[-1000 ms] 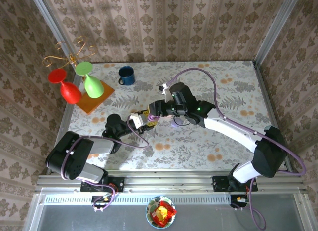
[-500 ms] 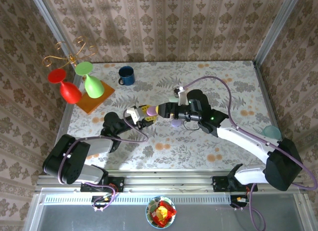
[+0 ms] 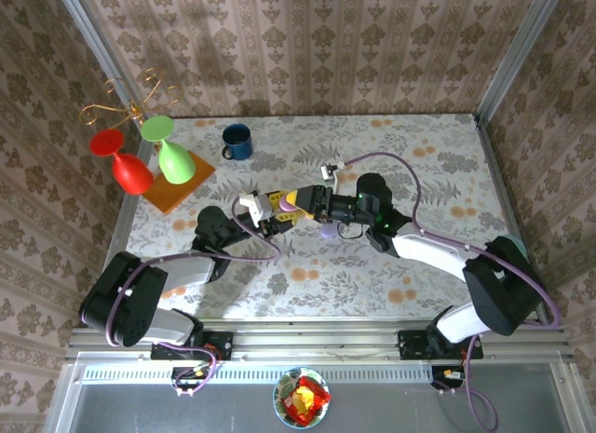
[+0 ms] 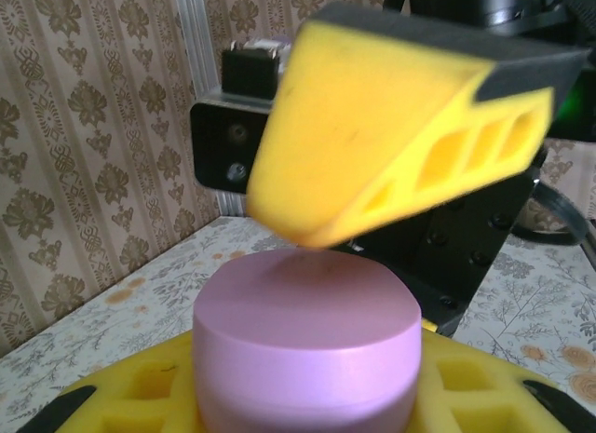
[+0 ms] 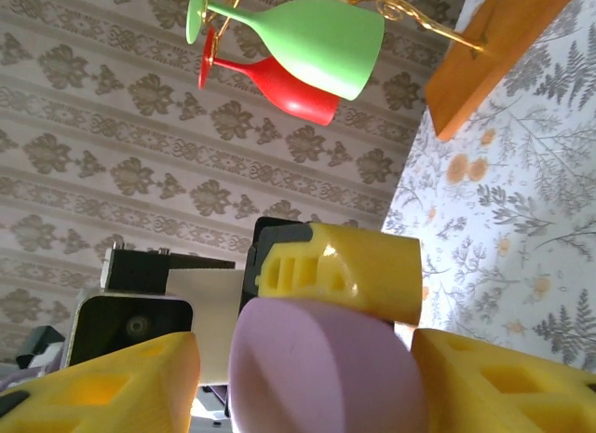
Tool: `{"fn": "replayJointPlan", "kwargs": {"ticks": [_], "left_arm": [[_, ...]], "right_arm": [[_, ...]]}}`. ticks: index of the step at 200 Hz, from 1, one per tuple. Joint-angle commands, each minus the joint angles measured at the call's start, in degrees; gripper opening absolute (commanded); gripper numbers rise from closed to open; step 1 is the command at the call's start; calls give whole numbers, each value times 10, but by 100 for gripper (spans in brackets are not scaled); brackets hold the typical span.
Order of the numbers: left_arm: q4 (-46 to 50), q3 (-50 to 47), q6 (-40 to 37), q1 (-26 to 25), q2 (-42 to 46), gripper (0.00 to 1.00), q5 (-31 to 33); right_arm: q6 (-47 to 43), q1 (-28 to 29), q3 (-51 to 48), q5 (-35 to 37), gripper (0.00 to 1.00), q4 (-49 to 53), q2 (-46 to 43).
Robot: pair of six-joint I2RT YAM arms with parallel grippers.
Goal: Insert the wireless bluetooth earbuds into the charging case
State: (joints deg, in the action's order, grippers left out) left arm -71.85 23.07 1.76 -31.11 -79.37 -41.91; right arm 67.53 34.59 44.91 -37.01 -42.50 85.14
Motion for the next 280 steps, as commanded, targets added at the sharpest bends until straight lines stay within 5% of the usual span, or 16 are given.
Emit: {"fn": "replayJointPlan", "kwargs": {"ticks": [1, 60, 103, 130, 182, 221, 280], "left_arm": [[-21, 9, 2, -4, 10, 20, -1], [-21, 2, -14, -3, 6, 24, 16], [-8, -10, -45, -2, 6, 66, 44], [118, 0, -100, -11, 21, 100, 37], [214, -15, -136, -60, 31, 100, 137], [157, -19, -133, -140, -16, 100, 269], [83, 8, -89, -193, -129, 100, 305]], "right_arm": [[65, -8, -11, -35, 54, -124, 17], [72, -13, -16, -30, 23, -134, 26], [-15, -20, -16, 13, 22, -11, 3], [-88, -33, -23, 79, 22, 102, -18], [-110, -97, -73, 128, 23, 128, -5], [-111, -122, -93, 206, 21, 178, 8], [-91, -158, -111, 253, 21, 174, 50]]}}
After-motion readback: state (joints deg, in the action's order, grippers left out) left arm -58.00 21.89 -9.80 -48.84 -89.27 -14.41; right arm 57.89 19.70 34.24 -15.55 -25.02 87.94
